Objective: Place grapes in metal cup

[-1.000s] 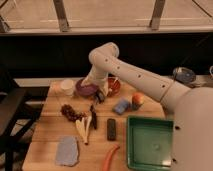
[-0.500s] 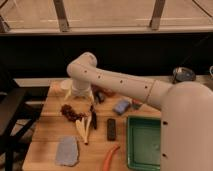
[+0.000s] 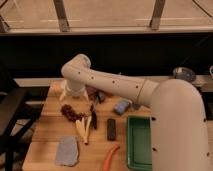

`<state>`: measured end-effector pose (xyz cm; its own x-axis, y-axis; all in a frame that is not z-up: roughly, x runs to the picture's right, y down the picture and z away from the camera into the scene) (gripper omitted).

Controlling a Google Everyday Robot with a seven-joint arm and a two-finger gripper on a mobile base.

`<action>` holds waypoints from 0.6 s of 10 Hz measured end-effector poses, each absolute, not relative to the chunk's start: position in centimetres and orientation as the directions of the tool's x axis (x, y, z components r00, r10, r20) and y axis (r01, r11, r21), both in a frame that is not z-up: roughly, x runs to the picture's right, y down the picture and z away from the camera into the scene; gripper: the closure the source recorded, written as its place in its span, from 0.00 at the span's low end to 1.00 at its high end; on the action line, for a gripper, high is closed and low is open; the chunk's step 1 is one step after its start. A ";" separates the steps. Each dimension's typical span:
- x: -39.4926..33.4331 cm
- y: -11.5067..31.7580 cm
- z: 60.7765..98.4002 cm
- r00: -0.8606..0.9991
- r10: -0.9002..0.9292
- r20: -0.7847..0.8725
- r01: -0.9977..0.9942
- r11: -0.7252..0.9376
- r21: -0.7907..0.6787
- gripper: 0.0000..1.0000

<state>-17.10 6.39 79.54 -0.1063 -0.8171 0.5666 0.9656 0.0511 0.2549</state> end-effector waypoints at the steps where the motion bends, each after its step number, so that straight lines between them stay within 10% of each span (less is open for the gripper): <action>1: -17.3 6.4 79.8 -0.093 -0.818 0.568 0.964 0.070 0.258 0.20; 6: -17.1 6.3 79.9 -0.086 -0.818 0.569 0.964 0.076 0.255 0.20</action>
